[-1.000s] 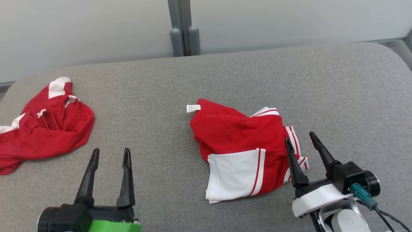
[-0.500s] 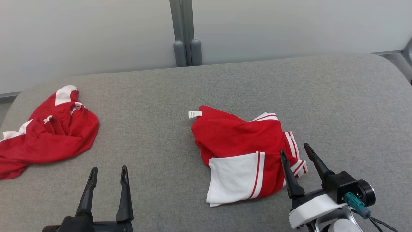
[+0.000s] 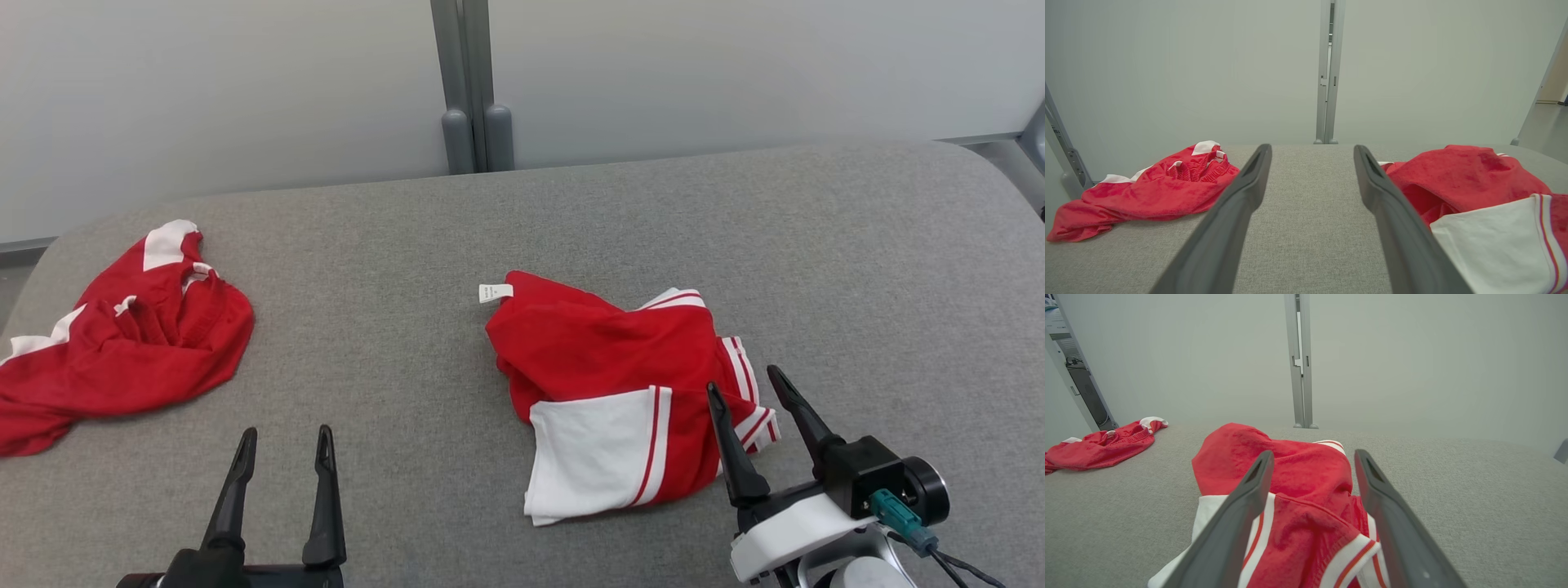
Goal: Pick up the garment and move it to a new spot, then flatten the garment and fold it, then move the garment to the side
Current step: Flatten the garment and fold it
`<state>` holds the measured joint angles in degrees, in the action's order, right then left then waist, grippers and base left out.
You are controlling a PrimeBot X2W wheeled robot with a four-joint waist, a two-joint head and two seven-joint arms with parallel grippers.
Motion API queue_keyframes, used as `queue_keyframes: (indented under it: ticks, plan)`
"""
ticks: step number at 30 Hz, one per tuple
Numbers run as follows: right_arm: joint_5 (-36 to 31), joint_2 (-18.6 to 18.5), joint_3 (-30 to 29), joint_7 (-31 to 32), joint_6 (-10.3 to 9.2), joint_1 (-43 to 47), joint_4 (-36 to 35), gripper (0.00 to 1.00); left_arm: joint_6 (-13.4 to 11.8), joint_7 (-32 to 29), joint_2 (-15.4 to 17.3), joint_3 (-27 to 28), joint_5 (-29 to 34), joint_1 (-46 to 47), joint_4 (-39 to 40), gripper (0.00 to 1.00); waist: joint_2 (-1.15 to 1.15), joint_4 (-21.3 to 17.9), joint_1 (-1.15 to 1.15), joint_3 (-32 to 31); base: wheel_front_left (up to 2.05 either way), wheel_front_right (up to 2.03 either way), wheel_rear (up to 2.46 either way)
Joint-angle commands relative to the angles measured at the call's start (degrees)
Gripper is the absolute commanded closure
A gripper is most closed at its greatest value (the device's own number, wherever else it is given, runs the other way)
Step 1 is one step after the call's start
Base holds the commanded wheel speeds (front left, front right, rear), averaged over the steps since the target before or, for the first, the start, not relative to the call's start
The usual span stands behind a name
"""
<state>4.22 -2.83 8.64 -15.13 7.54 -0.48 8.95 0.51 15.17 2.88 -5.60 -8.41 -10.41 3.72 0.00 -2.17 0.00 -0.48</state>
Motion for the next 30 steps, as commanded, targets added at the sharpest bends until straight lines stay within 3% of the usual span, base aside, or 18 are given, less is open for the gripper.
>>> queue_keyframes:
  ticks: [1,30]
  plan:
    - [-0.09,-0.11,0.12,-0.03,-0.1,0.55,0.12,0.0,-0.09,-0.04,0.02,0.03,0.27,-0.66,-0.09,0.0,0.0,0.04,0.0,-0.04,0.0,0.0,0.0]
    - [0.01,-0.11,0.69,-0.03,-0.1,1.29,0.8,0.0,0.77,-0.04,0.02,-0.04,1.52,-1.14,-0.07,0.0,0.0,0.69,0.0,-0.74,0.0,0.0,0.0]
